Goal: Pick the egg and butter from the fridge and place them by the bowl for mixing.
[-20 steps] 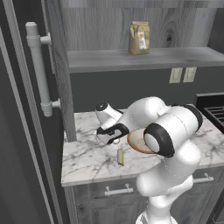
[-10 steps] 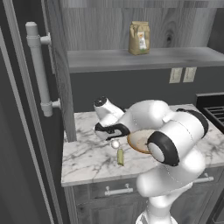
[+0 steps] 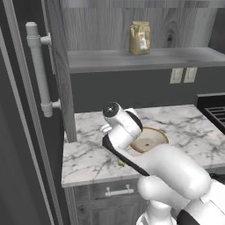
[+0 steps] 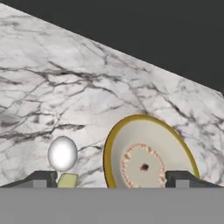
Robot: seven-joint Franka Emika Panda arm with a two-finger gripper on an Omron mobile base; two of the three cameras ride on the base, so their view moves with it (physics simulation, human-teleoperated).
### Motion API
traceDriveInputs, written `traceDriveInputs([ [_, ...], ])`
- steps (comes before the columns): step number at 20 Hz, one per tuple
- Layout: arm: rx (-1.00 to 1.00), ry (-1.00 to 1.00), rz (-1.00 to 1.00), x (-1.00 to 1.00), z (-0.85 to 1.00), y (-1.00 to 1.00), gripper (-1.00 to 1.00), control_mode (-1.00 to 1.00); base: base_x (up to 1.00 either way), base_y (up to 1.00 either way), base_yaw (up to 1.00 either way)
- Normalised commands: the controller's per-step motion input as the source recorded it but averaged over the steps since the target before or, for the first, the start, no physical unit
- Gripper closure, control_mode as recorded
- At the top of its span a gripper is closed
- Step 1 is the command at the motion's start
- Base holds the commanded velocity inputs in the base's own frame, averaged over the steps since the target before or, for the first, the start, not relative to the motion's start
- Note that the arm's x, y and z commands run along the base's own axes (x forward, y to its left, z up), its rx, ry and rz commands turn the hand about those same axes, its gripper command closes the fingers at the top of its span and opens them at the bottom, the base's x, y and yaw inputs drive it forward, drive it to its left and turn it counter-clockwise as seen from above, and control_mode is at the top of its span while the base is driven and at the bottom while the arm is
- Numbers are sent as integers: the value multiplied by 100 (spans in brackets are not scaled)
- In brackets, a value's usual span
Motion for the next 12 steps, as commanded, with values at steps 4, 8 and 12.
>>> traceDriveInputs([
  [4,7,-44,-3,-100,43,-56,-100,-100,0,0,0],
  [8,26,-20,-10,-100,25,-96,-100,-100,0,0,0],
  [12,3,-5,-5,-35,0,-14,-100,-100,0,0,0],
])
